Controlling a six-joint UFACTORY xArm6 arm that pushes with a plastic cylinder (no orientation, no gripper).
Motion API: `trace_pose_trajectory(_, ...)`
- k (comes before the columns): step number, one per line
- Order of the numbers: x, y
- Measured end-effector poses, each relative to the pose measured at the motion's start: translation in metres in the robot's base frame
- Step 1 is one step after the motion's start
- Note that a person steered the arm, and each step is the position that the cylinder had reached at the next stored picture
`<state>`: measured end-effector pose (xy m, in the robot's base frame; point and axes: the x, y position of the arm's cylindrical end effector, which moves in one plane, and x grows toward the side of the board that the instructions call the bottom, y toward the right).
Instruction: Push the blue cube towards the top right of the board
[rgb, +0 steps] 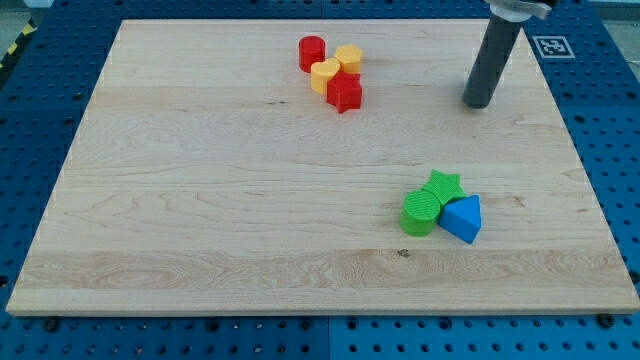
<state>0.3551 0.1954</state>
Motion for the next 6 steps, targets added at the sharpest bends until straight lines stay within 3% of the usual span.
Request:
trace_pose_trajectory(4, -0.097, 0.038)
trace_pose_trajectory(6, -0.079, 0.032)
